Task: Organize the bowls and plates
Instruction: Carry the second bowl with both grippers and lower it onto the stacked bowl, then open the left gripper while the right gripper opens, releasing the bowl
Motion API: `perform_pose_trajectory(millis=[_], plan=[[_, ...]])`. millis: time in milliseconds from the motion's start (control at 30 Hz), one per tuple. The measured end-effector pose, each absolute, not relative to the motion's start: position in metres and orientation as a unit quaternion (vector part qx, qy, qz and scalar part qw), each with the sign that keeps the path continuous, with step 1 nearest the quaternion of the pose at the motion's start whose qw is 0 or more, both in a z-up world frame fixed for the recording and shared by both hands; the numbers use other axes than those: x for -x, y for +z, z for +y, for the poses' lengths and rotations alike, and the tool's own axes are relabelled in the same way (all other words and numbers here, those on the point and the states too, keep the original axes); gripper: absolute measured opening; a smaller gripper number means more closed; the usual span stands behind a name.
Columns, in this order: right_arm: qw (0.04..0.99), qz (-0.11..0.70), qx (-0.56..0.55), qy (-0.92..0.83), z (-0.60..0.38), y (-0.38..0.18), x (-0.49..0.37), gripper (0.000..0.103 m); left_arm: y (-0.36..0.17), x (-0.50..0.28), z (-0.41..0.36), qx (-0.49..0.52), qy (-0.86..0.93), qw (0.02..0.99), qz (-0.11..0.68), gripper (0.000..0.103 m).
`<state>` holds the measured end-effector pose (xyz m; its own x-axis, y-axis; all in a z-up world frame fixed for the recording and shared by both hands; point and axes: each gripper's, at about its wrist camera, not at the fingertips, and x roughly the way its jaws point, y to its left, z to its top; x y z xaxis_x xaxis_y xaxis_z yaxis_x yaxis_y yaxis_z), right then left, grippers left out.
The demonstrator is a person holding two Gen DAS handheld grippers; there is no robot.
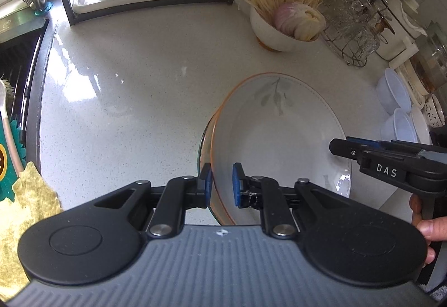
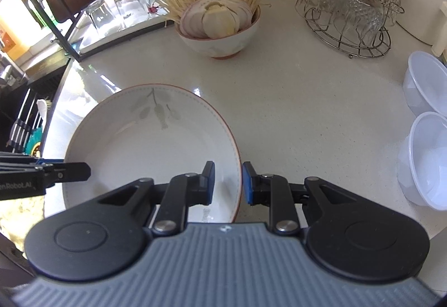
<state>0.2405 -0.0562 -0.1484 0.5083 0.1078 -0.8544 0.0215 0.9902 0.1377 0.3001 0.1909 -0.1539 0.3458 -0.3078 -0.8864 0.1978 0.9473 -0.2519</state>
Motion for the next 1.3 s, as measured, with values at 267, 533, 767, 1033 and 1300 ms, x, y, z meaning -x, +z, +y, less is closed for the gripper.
perform_pose_trajectory(millis=[267,533,767,1033,1300], plan=[[0.868,0.491,-0.077,0.013,-0.058,-0.148,-0.244,0.026,-0.15,-0.303,0.192,0.04,-0.137,0.818,0.558,0.019],[0.885,0.45,-0.122,-0.012,-0.069,-0.12,-0.235,0.026,-0.107,-0.306,0.187,0.034,-0.174,0.841,0.51,0.031],[0.906,0.394,-0.15,-0.032,-0.077,-0.077,-0.225,0.026,-0.067,-0.31,0.177,0.034,-0.209,0.855,0.473,0.031],[0.931,0.323,-0.164,-0.048,-0.082,-0.026,-0.203,0.026,-0.029,-0.306,0.163,0.026,-0.249,0.862,0.44,0.031],[0.941,0.301,-0.149,-0.036,-0.103,-0.009,-0.191,0.026,-0.019,-0.294,0.135,0.043,-0.233,0.876,0.42,0.031]])
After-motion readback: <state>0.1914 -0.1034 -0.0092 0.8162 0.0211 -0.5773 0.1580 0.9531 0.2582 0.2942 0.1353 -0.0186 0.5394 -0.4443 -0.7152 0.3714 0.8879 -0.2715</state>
